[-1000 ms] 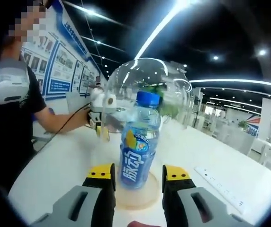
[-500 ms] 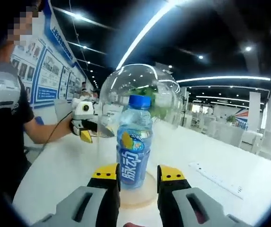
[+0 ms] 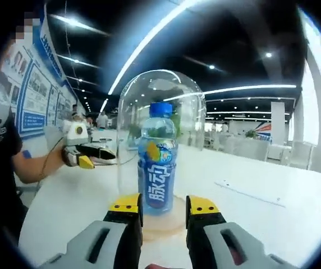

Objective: Open the cover put in the Mizone put the cover back on

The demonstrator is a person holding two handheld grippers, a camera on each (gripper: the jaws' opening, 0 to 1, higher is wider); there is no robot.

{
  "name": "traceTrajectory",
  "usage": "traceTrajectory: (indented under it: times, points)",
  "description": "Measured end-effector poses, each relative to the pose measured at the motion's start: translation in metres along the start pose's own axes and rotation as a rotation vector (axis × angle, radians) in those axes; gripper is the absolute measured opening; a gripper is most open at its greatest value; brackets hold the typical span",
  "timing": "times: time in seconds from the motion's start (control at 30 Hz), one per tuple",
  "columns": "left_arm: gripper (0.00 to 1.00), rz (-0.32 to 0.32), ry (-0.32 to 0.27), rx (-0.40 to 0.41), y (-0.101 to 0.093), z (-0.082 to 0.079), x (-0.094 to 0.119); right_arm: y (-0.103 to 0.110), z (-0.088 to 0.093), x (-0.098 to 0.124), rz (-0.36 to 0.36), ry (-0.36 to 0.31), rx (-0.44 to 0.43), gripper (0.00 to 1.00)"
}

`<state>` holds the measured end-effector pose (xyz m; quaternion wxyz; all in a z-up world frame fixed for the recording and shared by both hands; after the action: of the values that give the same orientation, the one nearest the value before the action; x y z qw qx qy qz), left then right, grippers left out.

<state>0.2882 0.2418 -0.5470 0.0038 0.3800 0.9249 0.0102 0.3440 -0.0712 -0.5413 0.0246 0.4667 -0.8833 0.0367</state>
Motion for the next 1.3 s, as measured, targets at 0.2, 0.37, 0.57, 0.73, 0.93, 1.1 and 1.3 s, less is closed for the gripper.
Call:
traceTrajectory:
  times: [0.2,0.37,0.57,0.73,0.93,1.1,1.3]
  points:
    - [0.33,-0.063,0.003,0.065,0.002,0.005,0.01,0.004,0.005,0.01,0.072,-0.022,-0.053,0.2]
    - [0.32,-0.102,0.006,0.115,0.002,0.014,0.017,0.016,0.007,0.021,0.109,-0.052,-0.079,0.19]
    - [0.32,-0.128,-0.005,0.158,-0.003,0.025,0.023,0.032,0.006,0.045,0.168,-0.094,-0.086,0.19]
    - [0.32,-0.15,0.007,0.186,-0.008,0.035,0.027,0.041,0.018,0.057,0.17,-0.108,-0.124,0.19]
    - [0.33,-0.161,0.015,0.187,-0.014,0.039,0.033,0.042,0.036,0.071,0.244,-0.101,-0.168,0.19]
    - [0.32,-0.168,0.018,0.193,-0.017,0.041,0.036,0.048,0.045,0.074,0.266,-0.101,-0.183,0.19]
    - [0.32,-0.168,-0.003,0.186,-0.019,0.038,0.039,0.058,0.043,0.071,0.258,-0.102,-0.154,0.18]
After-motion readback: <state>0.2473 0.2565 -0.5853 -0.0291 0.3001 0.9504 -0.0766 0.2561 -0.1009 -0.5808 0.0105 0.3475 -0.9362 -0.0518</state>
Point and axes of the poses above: the point that each gripper's makers call its tool centre point, and the gripper's own axes: x roughly backward along the fingers, y roughly to its left, z roughly out of its underside, the point moved 7 cm from there along x, roughly backward along the fingers, and after that the axes turned 2 degrees about -z, right-handed, at the moved point
